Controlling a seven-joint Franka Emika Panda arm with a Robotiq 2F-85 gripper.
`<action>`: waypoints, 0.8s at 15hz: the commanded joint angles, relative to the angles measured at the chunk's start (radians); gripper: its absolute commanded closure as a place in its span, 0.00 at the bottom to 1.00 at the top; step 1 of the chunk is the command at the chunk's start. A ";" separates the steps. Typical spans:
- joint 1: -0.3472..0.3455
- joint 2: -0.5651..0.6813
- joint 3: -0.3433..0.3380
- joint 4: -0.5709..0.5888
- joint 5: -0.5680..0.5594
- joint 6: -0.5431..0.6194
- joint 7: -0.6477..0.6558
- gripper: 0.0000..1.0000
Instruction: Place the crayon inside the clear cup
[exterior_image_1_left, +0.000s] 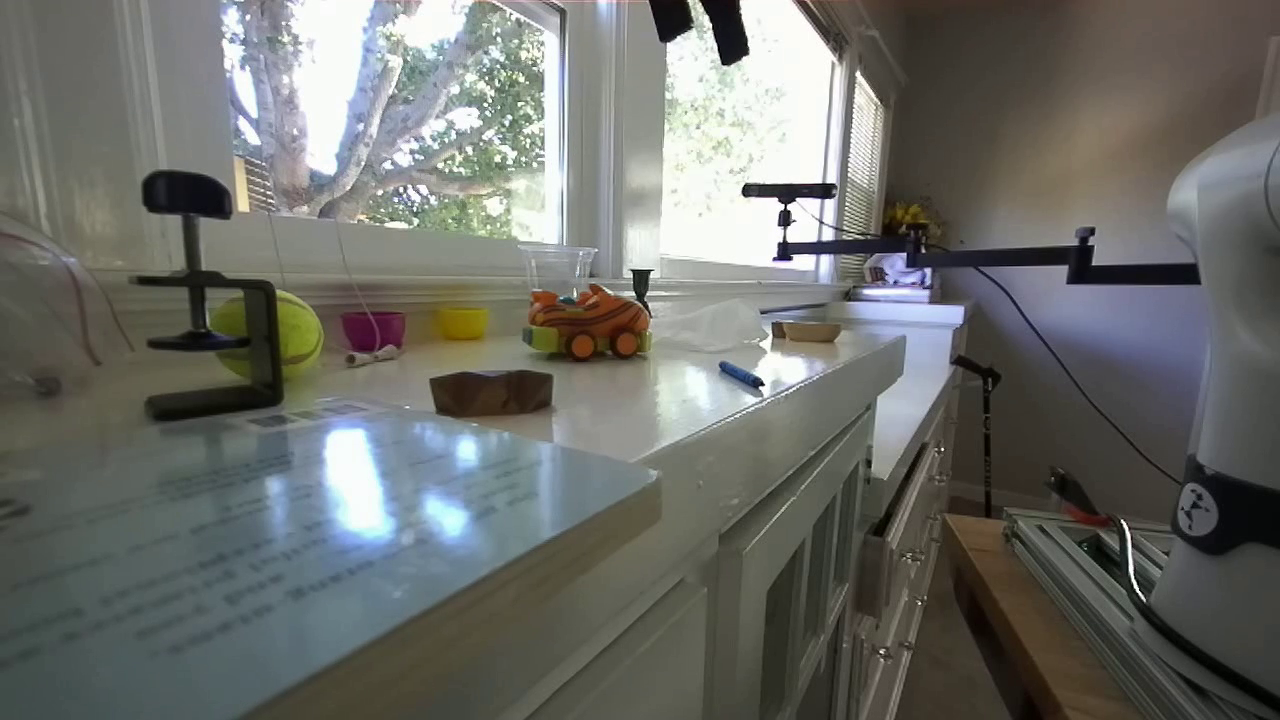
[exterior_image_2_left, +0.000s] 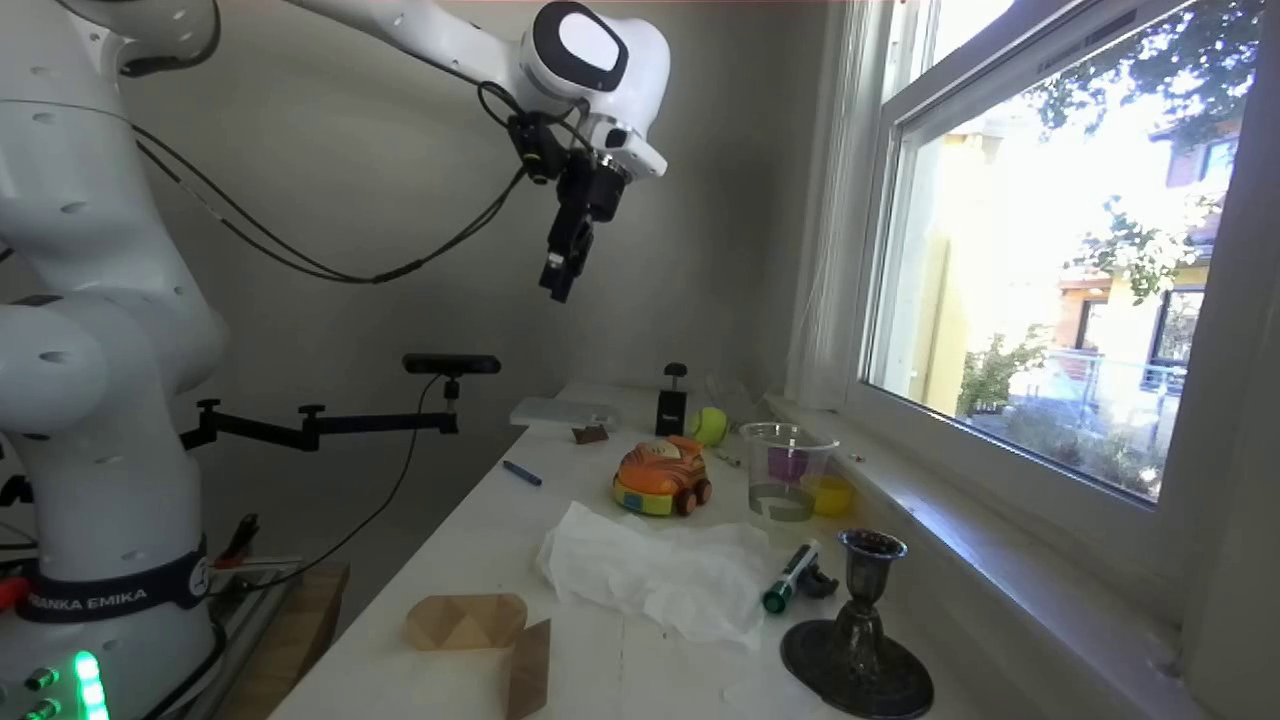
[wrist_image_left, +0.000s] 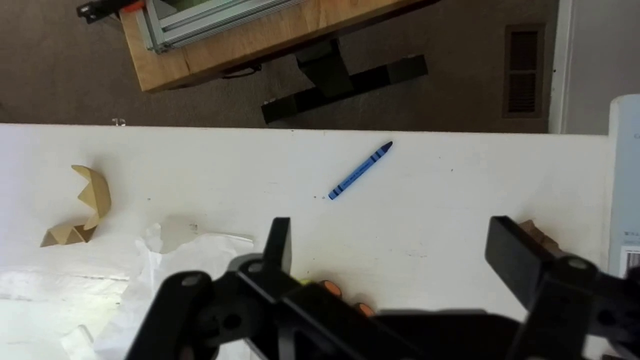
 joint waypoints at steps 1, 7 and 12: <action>0.006 -0.059 0.000 -0.038 0.027 -0.044 0.105 0.00; -0.004 -0.158 -0.009 -0.166 0.062 -0.037 0.196 0.00; -0.033 -0.246 -0.025 -0.353 0.046 0.075 0.257 0.00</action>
